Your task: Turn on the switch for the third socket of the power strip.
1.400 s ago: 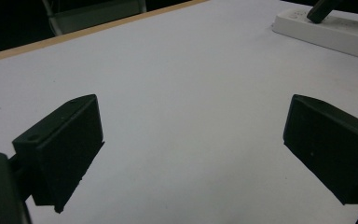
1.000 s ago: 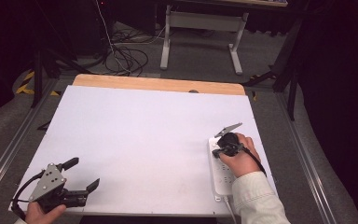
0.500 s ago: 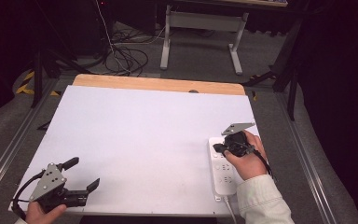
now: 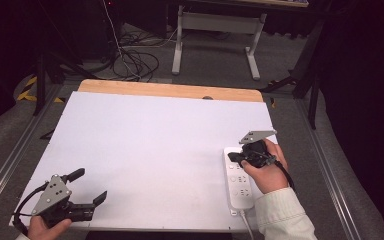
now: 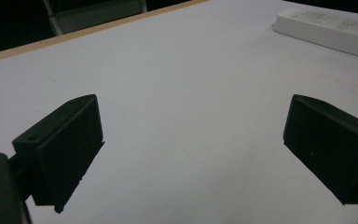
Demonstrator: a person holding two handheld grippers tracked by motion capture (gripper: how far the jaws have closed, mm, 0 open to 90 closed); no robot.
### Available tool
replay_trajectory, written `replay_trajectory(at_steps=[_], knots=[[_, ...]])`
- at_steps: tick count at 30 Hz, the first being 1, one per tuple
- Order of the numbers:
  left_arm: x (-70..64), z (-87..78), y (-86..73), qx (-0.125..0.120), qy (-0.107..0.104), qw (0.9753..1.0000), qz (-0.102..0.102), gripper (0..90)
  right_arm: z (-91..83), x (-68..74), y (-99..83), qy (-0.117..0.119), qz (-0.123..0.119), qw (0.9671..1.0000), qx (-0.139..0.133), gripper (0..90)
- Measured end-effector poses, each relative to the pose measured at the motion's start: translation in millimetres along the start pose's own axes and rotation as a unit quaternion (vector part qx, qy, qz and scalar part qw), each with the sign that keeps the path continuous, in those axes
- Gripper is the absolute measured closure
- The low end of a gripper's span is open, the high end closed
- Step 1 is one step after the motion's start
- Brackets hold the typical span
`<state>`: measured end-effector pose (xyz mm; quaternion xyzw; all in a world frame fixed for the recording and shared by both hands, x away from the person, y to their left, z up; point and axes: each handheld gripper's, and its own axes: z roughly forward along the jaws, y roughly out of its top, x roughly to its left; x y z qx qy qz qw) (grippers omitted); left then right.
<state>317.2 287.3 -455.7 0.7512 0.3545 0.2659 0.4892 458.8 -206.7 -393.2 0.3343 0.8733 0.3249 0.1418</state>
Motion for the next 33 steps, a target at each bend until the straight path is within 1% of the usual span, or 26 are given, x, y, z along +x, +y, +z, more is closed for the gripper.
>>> replay_trajectory(at_steps=[2,4,5,6,7,8,9,10,12,13,14,15,16,17,19,20,25,28,30,31,32,33], knots=[[0.0,-0.1,-0.1,0.000,0.001,1.0000,0.000,5.0,-4.3,0.8,0.8,0.002,0.001,0.9999,-0.010,90.0],[0.0,0.0,-0.1,0.000,0.001,1.0000,0.000,5.0,-7.6,2.0,1.7,0.010,0.003,0.9999,-0.012,90.0],[-0.2,0.1,-0.2,0.000,0.001,1.0000,-0.002,5.0,-7.6,2.0,1.7,0.010,0.003,0.9999,-0.012,90.0],[-0.3,0.2,-0.2,0.000,0.000,1.0000,-0.002,5.0,-12.9,5.2,3.6,0.011,0.000,0.9997,-0.022,82.9],[-0.2,0.0,-0.2,0.000,0.000,1.0000,-0.003,5.0,-14.5,6.8,4.2,0.013,0.003,0.9995,-0.030,78.5],[-0.2,0.0,-0.2,0.000,0.000,1.0000,-0.003,5.0,-14.5,6.8,4.2,0.013,0.003,0.9995,-0.030,78.5],[-0.4,-0.1,-0.2,-0.001,0.000,1.0000,-0.004,5.0,-17.4,8.8,5.0,0.013,0.004,0.9991,-0.040,75.5],[-0.3,-0.3,-0.1,-0.001,0.000,1.0000,-0.003,5.0,-22.9,12.4,6.4,0.012,0.006,0.9981,-0.060,65.6],[-0.3,-0.3,0.1,-0.001,-0.001,1.0000,-0.003,5.0,-27.7,15.9,7.1,0.010,0.011,0.9963,-0.084,55.8],[-0.4,-0.2,0.1,-0.001,-0.001,1.0000,-0.004,5.0,-27.7,15.9,7.1,0.010,0.011,0.9963,-0.084,55.8],[-0.3,0.0,-0.1,-0.001,0.000,1.0000,-0.002,5.0,-30.3,17.2,7.2,0.007,0.010,0.9955,-0.094,52.4],[0.0,-0.2,-0.2,0.001,0.001,1.0000,0.001,4.9,-32.6,18.2,7.2,0.009,0.013,0.9946,-0.102,49.2],[0.0,-0.3,-0.3,0.000,0.000,1.0000,-0.001,5.0,-35.0,19.1,7.0,0.013,0.021,0.9937,-0.109,47.2],[0.2,-0.5,-0.2,-0.001,0.000,1.0000,-0.002,5.0,-37.5,20.0,6.7,0.016,0.023,0.9925,-0.119,45.2],[-0.7,-0.5,-0.1,-0.001,0.000,1.0000,-0.003,5.0,-42.2,21.8,6.3,0.015,0.017,0.9905,-0.136,40.8],[-0.4,-0.4,0.1,-0.001,0.001,1.0000,0.002,5.0,-44.8,23.1,5.7,0.018,0.016,0.9897,-0.141,39.4],[-0.1,-0.5,-0.2,-0.002,0.000,1.0000,-0.004,5.0,-52.3,26.9,2.3,0.025,-0.002,0.9868,-0.160,31.9],[0.3,-0.7,0.0,-0.002,-0.001,1.0000,-0.002,4.9,-56.2,27.1,-1.1,0.039,-0.007,0.9837,-0.176,29.6],[-0.1,-0.8,-0.1,-0.003,-0.002,1.0000,-0.004,4.9,-58.9,27.2,-4.7,0.052,-0.010,0.9811,-0.186,28.2],[-0.2,-1.0,-0.1,-0.002,-0.002,1.0000,-0.004,5.0,-59.8,27.3,-6.0,0.056,-0.011,0.9803,-0.189,27.5],[0.3,-1.4,0.1,-0.002,-0.001,1.0000,-0.002,4.9,-60.7,27.4,-8.0,0.060,-0.012,0.9790,-0.195,27.1],[0.3,-1.5,0.1,-0.002,-0.002,1.0000,-0.001,4.9,-61.4,27.3,-10.9,0.067,-0.012,0.9769,-0.203,26.9]])
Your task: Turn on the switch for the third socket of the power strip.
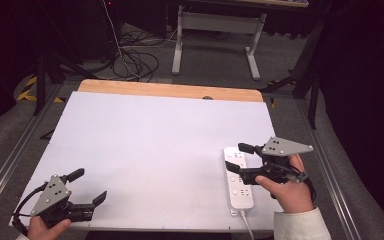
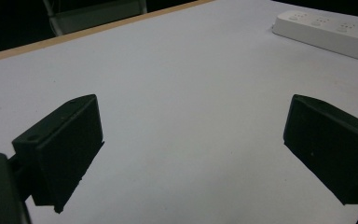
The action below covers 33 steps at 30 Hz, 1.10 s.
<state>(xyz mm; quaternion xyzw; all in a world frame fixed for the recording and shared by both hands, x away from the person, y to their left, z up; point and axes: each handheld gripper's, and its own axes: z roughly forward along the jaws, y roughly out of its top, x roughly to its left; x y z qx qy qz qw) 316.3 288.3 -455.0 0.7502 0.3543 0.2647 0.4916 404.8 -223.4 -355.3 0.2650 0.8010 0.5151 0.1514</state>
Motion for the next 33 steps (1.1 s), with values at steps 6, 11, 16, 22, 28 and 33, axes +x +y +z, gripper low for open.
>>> replay_trajectory(at_steps=[6,11,16,22,28,33], knots=[[-1.1,-0.5,0.3,-0.004,-0.003,1.0000,-0.007,4.9,-7.2,-0.7,-13.7,0.008,0.016,0.9996,-0.022,24.6],[-1.2,-1.9,1.3,-0.013,-0.012,0.9997,-0.018,3.8,-11.6,-0.9,-28.2,0.000,0.016,0.9997,-0.020,21.2],[-1.0,-4.5,2.3,-0.016,-0.011,0.9997,-0.014,3.7,-12.8,1.1,-41.4,-0.027,-0.010,0.9994,-0.017,18.4],[-1.1,-6.3,2.9,-0.014,-0.007,0.9999,-0.005,4.7,-9.8,7.5,-65.9,-0.022,-0.005,0.9991,-0.036,17.7],[-2.2,-7.9,4.1,-0.016,-0.007,0.9999,0.001,4.1,-3.4,7.3,-88.4,-0.020,0.021,0.9987,-0.043,17.4],[-1.7,-7.2,3.0,-0.014,-0.002,0.9999,-0.002,4.0,4.7,5.9,-99.9,-0.034,0.042,0.9984,-0.017,17.4]])
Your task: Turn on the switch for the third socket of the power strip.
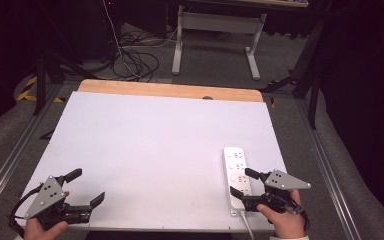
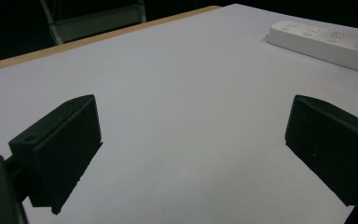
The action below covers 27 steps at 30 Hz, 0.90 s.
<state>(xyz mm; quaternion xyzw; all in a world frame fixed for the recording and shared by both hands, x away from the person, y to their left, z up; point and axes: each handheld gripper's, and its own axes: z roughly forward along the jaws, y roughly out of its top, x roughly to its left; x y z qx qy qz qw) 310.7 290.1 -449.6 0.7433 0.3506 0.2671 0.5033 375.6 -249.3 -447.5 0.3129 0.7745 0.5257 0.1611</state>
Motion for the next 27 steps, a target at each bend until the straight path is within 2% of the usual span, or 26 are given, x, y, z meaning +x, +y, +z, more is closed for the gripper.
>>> replay_trajectory(at_steps=[9,14,21,27], knots=[[1.5,-0.6,-4.4,0.000,0.000,1.0000,-0.005,4.0,9.6,0.9,-11.0,-0.001,0.015,0.9997,0.018,17.2],[1.7,-0.6,-7.0,-0.004,0.000,0.9999,-0.010,4.0,19.9,2.1,-16.2,0.001,0.010,0.9994,0.034,17.2],[5.6,3.9,-8.4,-0.010,0.002,0.9998,-0.014,4.2,25.8,3.8,-20.7,0.004,0.006,0.9989,0.047,17.2],[6.4,3.2,-8.3,-0.010,0.006,0.9999,-0.011,4.6,23.1,3.9,-18.6,0.003,0.007,0.9994,0.033,17.2]])
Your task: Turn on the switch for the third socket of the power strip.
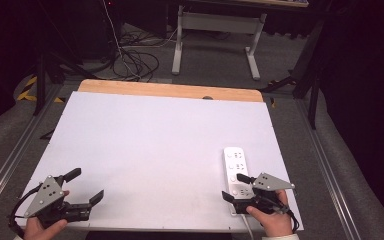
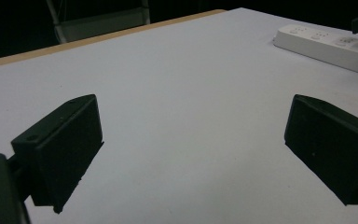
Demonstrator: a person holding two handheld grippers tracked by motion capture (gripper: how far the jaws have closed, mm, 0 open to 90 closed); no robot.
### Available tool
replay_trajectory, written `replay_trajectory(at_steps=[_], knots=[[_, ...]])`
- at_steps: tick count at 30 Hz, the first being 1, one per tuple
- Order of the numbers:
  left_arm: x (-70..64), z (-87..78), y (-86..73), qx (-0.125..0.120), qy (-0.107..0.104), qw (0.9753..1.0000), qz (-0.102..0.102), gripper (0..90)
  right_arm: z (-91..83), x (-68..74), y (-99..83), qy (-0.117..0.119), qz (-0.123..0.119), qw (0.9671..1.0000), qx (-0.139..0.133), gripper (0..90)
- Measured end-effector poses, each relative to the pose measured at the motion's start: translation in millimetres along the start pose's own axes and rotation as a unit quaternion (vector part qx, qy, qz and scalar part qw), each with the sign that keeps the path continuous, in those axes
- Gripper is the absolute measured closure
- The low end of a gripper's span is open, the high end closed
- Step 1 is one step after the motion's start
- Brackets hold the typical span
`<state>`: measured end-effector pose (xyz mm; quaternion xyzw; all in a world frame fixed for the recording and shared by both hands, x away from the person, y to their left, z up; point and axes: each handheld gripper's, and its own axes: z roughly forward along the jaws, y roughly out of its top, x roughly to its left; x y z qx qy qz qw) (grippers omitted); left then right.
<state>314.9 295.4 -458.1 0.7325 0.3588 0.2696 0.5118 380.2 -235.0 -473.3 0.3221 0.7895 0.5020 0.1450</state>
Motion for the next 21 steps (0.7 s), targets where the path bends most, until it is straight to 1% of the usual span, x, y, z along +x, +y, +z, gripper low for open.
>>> replay_trajectory(at_steps=[4,7,10,15,19,21], knots=[[-0.2,0.7,-0.7,-0.003,0.004,1.0000,0.006,5.1,-1.9,-0.6,0.6,-0.003,0.000,1.0000,-0.006,17.2],[-0.3,0.5,-0.8,-0.001,0.003,0.9999,0.009,5.1,-2.8,-0.8,1.1,-0.004,-0.001,1.0000,-0.008,17.3],[-0.3,0.6,-0.9,-0.001,0.001,1.0000,0.004,4.9,-3.0,-1.0,1.1,-0.006,-0.001,1.0000,-0.007,17.2],[0.9,0.2,-1.1,0.001,0.002,1.0000,0.001,4.8,-3.8,-1.4,1.8,-0.009,-0.003,0.9999,-0.010,17.4],[1.5,0.4,-1.4,0.005,0.001,1.0000,0.000,4.1,-6.6,-3.6,2.0,-0.021,0.003,0.9996,-0.017,17.6],[2.6,0.2,-1.3,0.009,-0.005,0.9999,-0.003,3.4,-8.1,-4.8,2.0,-0.025,0.008,0.9994,-0.021,17.6]])
